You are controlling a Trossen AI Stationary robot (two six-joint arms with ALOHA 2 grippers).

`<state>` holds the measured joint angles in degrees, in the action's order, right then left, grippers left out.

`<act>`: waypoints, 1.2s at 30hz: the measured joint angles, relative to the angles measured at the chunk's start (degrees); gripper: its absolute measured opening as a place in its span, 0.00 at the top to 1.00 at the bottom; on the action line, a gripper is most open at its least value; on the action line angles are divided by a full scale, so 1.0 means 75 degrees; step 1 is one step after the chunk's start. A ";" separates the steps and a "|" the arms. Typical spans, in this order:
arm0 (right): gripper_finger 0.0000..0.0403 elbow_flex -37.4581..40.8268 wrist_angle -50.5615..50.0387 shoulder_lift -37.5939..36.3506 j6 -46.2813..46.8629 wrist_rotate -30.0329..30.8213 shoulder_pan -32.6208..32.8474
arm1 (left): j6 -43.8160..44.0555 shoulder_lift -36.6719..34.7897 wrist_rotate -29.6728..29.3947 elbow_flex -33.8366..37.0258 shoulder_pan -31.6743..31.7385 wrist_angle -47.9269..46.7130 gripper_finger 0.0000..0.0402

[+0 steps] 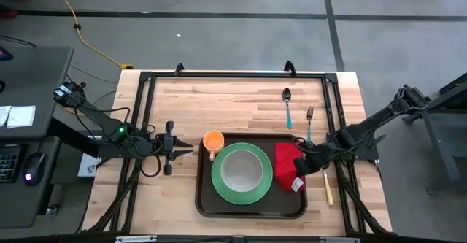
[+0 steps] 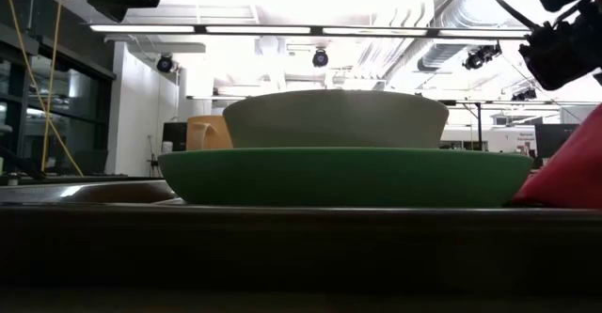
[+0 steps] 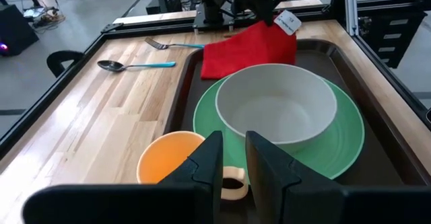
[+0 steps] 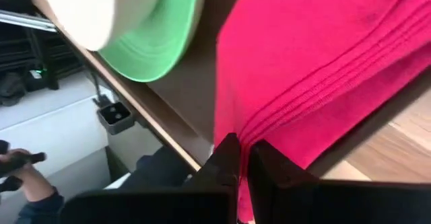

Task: Set up tray
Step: Put the red table napkin on the black tray to the right of the green plate

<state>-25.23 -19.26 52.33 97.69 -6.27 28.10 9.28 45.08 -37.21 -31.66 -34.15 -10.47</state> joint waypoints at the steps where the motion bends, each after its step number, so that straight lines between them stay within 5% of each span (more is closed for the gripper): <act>1: 1.00 0.0000 -0.0059 0.0028 -0.0003 -0.0028 0.0000 | 0.0000 0.0000 0.0000 0.0000 0.0001 0.0002 0.76; 23: 1.00 0.0000 0.0206 0.1506 -0.1494 -0.1081 -0.1103 | 0.0026 0.0000 0.0009 0.0000 0.0003 0.0006 0.76; 36: 1.00 0.0000 0.0465 0.1639 -0.0682 -0.1000 -0.0428 | 0.0026 0.0000 0.0029 0.0000 0.0002 0.0013 0.76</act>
<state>-25.23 -15.77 64.62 92.57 -13.77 24.89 9.47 45.08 -36.99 -31.66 -34.14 -10.38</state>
